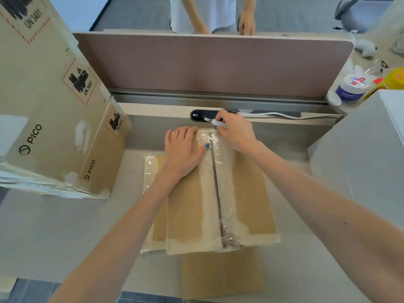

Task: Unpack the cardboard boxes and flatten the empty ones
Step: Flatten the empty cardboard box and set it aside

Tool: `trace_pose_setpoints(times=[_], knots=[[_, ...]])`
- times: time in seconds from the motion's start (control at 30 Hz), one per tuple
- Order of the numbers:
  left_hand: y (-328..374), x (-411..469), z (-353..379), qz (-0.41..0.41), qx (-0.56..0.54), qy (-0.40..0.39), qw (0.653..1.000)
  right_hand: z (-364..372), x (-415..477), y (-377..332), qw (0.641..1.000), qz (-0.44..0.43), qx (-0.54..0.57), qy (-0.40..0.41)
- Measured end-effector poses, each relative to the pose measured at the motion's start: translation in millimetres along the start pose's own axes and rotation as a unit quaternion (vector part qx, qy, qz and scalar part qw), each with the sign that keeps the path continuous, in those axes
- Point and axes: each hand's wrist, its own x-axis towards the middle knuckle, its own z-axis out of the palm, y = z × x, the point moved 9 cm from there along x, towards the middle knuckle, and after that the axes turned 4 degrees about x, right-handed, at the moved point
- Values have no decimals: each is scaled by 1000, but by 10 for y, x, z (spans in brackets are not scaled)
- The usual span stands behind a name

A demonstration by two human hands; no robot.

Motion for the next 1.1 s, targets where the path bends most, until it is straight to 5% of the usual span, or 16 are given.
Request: trace_pose_setpoints(times=[0.23,0.6,1.1], knots=[[-1,-47,-25,99,-45,-60,992,28,-179,139,998,10,30,-48],[-94,46,-39,-9,-102,-49,994,4,-29,89,980,-53,-126,-143],[-93,70,-24,-25,-88,-70,993,89,40,-109,957,-146,-193,-163]])
